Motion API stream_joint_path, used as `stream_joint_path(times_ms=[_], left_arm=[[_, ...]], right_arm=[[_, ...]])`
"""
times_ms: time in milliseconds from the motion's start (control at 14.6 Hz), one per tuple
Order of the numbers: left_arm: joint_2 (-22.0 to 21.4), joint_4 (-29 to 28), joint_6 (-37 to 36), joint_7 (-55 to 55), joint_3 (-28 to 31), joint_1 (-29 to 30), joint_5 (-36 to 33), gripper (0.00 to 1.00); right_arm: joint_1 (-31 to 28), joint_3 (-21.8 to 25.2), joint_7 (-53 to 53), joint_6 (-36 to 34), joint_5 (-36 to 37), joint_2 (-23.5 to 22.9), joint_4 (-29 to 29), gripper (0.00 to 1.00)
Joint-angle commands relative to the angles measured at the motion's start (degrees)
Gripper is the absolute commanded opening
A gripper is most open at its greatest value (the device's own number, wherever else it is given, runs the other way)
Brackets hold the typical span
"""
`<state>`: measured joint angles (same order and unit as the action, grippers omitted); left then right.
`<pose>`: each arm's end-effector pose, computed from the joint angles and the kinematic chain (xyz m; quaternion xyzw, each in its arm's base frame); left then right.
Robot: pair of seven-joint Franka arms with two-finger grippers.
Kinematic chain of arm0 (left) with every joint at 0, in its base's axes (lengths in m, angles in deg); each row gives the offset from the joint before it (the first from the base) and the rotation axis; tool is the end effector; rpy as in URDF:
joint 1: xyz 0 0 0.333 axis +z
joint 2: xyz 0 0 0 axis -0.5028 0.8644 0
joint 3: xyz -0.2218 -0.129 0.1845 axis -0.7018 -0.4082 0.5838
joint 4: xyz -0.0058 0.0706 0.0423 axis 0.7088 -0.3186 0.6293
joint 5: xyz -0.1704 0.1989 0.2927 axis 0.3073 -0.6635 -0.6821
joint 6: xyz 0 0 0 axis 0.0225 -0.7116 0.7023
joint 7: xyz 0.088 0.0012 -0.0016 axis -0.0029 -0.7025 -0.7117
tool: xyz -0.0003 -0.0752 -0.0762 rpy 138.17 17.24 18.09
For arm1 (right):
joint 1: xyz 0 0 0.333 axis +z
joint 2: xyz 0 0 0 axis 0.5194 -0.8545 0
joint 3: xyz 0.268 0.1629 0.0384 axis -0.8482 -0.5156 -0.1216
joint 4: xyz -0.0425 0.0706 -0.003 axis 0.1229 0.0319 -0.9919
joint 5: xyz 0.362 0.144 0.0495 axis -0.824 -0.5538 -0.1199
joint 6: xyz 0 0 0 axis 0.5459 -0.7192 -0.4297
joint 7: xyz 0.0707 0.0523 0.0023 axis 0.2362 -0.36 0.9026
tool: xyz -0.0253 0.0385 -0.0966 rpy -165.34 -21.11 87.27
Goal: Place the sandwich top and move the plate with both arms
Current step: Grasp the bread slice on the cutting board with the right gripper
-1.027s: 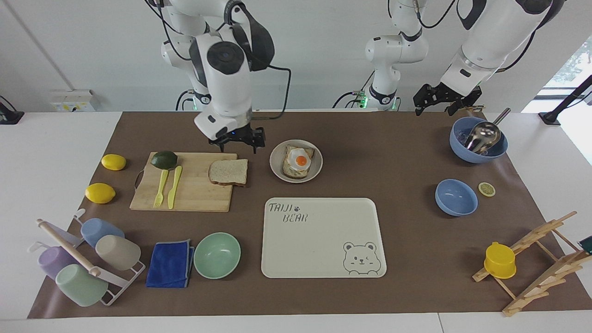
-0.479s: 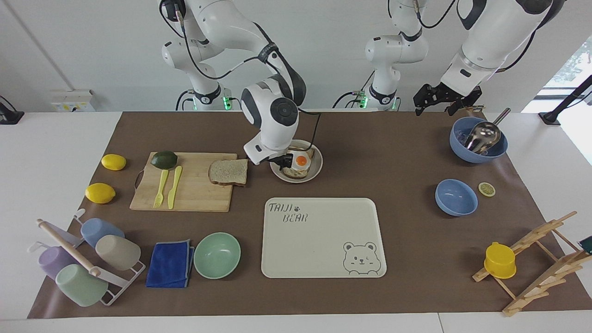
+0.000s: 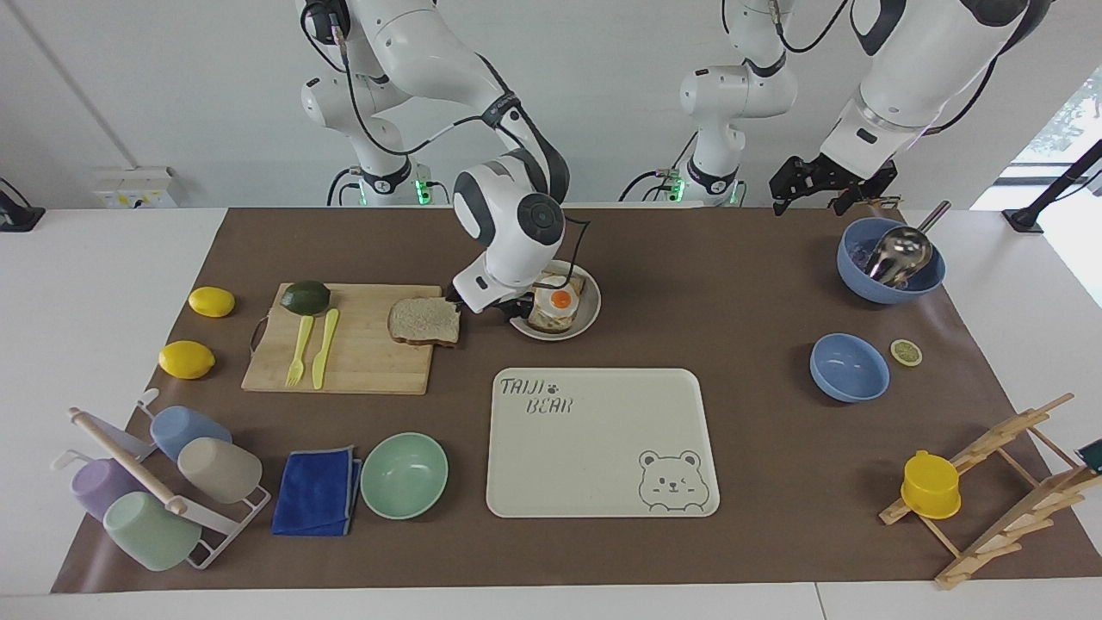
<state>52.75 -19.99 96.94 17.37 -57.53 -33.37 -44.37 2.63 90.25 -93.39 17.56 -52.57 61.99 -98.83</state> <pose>0.5159 -0.0962 0.6241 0.9957 -0.0350 -0.0850 0.0078 0.5206 0.3053 0.3319 0.9792 -0.0430 -0.0971 0.1730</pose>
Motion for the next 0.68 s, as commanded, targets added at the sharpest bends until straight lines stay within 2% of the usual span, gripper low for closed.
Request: stream_joint_path(times_ms=[0,68,342,616], left_arm=[[-1.0,-0.8,-0.2,0.4,0.0,0.4,-0.6,1.0],[-1.0,-0.8,-0.2,0.5,0.0,0.3,-0.6,1.0],[-1.0,-0.8,-0.2,0.4,0.0,0.4,-0.6,1.0],[-1.0,-0.8,-0.2,0.4,0.0,0.3,-0.6,1.0]], right_arm=[[-1.4,-0.2,3.7,0.0,1.0,2.4,-4.5,0.89],[-1.6,-0.2,4.0,-0.1,1.0,2.8,-5.7,0.82],[-1.7,-0.2,4.2,-0.6,3.0,4.1,-9.5,0.82],[-1.2,-0.2,4.3,-1.6,6.0,3.4,-9.8,0.8]])
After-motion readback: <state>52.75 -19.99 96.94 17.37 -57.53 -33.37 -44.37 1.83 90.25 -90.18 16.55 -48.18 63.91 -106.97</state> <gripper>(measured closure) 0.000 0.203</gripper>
